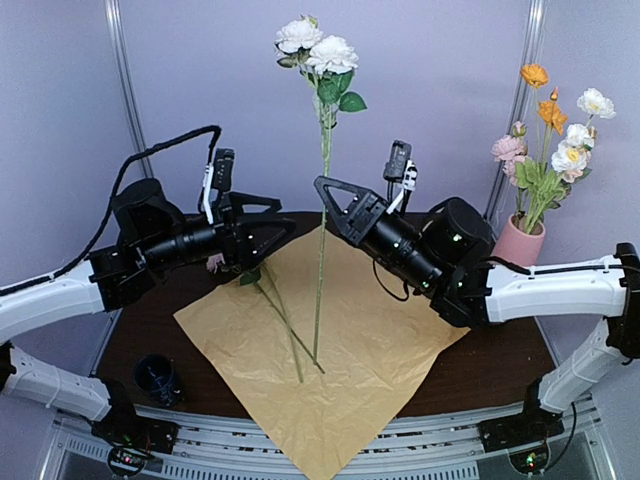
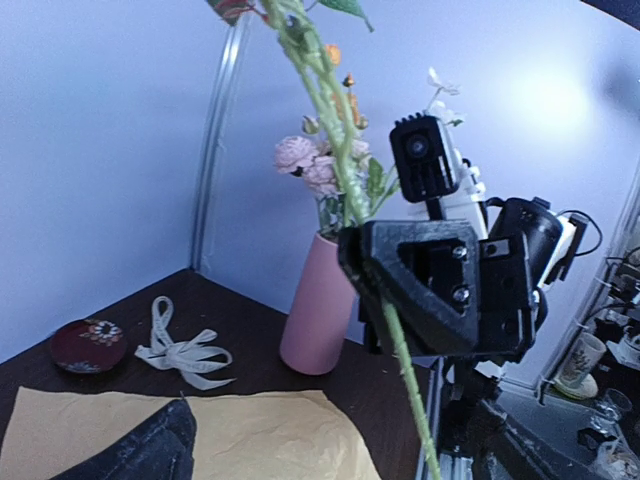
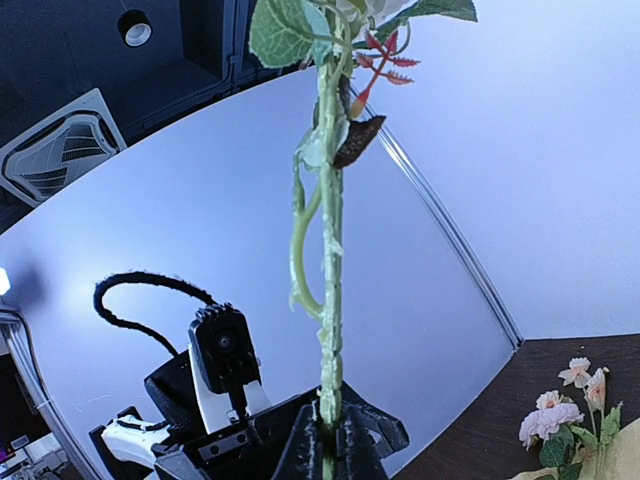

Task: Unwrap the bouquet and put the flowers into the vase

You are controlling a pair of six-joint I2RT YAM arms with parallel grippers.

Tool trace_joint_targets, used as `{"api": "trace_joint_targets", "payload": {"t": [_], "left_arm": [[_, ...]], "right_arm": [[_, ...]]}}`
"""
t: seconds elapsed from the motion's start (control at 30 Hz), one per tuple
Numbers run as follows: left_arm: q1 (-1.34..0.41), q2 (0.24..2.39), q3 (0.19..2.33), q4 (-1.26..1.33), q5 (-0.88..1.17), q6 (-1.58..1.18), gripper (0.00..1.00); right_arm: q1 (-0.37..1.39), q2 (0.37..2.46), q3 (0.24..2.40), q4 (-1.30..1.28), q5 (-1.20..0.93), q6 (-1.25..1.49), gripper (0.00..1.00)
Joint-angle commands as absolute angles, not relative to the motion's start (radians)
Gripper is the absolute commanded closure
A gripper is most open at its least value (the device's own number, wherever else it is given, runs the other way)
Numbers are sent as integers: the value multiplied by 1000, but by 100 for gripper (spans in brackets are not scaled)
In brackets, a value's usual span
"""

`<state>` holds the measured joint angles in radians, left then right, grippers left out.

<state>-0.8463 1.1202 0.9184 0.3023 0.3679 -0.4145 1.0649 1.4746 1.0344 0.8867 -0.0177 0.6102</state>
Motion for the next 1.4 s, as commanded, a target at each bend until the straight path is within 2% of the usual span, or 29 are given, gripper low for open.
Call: {"api": "trace_joint_targets", "payload": {"t": [0.0,0.23,0.53,0.6,0.67,0.73,0.77,0.87,0.9,0.93,1.0,1.07,1.2,1.37], "left_arm": [[-887,1189,990,461,584,-480,2],[-935,1283,1042,443,657,-486,5],[-951,1371,1086,401,714,-496,18],[-960,1389,1097,399,728,-492,24],[-968,1403,1108,391,727,-483,33],[-968,1412,1116,372,715,-469,48],[-969,1414,1117,364,704,-461,58],[-969,1413,1120,322,647,-433,97],[-969,1411,1122,301,624,-420,100],[-969,1409,1124,283,609,-405,100],[-969,1402,1124,256,590,-381,100],[-969,1396,1120,238,581,-361,100],[-969,1394,1115,205,577,-326,100],[-969,1394,1118,199,589,-308,100]], "right_arm": [[1098,1416,985,985,69,578,100],[1111,1374,948,1018,92,554,100],[1127,1352,945,1034,83,527,100],[1130,1348,945,1031,85,523,100],[1129,1340,945,1023,85,520,100],[1130,1329,946,1005,81,517,100],[1131,1321,950,985,78,516,100],[1131,1286,972,872,50,506,100],[1131,1270,983,810,41,500,98],[1132,1252,993,752,37,496,90],[1131,1209,1016,622,41,488,66],[1131,1163,1041,496,52,470,52],[1128,1100,1113,250,63,431,42],[1125,1115,1249,20,89,396,40]]}}
